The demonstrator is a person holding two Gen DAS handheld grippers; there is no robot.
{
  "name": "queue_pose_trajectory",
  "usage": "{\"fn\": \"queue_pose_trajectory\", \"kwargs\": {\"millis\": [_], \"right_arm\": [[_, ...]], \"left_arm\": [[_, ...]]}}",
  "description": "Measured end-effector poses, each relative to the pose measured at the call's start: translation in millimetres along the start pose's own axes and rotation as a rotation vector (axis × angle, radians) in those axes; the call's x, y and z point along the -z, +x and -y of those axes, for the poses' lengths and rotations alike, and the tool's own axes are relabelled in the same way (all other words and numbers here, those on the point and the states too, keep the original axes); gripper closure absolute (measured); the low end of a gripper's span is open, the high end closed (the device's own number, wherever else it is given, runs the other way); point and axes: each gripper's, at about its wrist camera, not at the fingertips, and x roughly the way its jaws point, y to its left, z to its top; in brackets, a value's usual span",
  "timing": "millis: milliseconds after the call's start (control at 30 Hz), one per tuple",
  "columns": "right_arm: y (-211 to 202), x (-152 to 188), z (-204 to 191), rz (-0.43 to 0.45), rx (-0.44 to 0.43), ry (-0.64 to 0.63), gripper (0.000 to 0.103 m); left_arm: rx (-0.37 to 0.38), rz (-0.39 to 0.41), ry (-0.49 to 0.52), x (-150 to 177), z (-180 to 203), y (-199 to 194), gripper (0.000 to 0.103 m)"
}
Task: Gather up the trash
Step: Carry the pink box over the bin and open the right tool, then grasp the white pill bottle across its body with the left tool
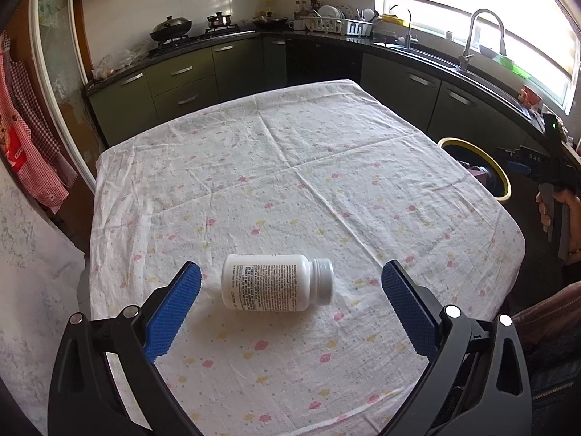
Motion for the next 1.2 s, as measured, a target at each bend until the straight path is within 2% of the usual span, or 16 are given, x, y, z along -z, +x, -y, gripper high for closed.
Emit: {"fn": "queue_pose_trajectory", "kwargs": {"millis": [233, 467, 867, 933, 1000, 1200], "right_arm": [[-8.6, 5.3, -36.8, 0.008, -0.058, -0.083, 0.016], [-5.0, 11.2, -51.4, -0.018, -0.079, -0.115, 0.016], [5.0, 14.3, -57.0, -0.050, -0.101, -0.124, 0.016], [4.6, 13.9, -56.9, -0.049, -0.104, -0.123, 0.016], [4.1, 14.1, -57.4, -0.047, -0.106, -0.124, 0.016], [0.7, 14.4, -59.7, -0.046, -0.111, -0.132, 0.016]], "left_arm": [[0.016, -0.071, 0.056, 6.1, -5.2, 38.2, 0.005], [-0.012, -0.120, 0.081, 9.3, -10.9, 70.2, 0.005], [0.036, -0.108, 0.008, 6.3, -14.1, 77.4, 0.005], [0.027, -0.109, 0.018, 7.4, -11.9, 77.9, 0.008], [0.023, -0.114, 0.022, 8.4, -11.0, 79.5, 0.019], [0.022, -0.105, 0.025, 8.9, -8.5, 73.1, 0.020]]}}
